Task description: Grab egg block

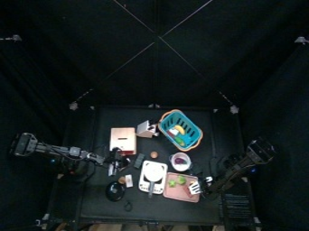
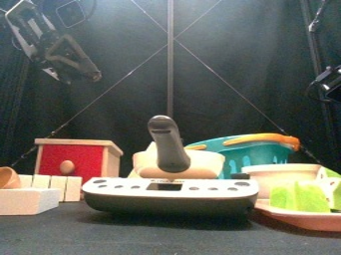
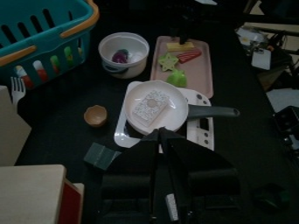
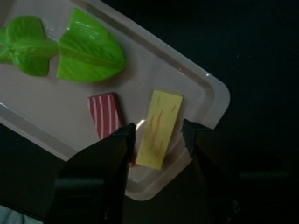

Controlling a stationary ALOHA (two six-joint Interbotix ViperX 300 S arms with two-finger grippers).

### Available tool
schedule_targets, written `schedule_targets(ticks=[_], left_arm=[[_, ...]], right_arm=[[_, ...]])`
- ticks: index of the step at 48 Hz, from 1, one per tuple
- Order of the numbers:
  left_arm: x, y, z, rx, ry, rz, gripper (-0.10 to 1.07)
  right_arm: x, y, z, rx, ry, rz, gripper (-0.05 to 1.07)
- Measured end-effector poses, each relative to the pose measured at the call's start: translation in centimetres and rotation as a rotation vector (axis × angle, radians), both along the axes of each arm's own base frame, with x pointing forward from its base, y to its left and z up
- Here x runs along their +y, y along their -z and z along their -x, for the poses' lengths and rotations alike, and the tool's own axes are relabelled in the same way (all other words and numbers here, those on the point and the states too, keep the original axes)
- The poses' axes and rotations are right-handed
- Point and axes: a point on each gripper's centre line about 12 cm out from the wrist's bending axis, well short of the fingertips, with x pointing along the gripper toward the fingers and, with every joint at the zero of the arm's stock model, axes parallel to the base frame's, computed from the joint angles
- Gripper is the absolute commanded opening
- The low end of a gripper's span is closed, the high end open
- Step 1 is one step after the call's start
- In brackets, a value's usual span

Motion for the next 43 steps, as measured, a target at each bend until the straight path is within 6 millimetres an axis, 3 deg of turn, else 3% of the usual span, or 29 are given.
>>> schedule_targets(ticks=[33,43], left_arm=[[0.3,0.2,0.1,0.005,-0.010,-0.002,0.54],[0.3,0.3,0.1,0.008,-0.012,-0.001,0.54]], right_arm=[[-0.2,2.4,-0.8,0.025,0.006,-0.008,0.84],[-0.1,2.5,-0.9,0.022,0.004,-0.015,0.73]])
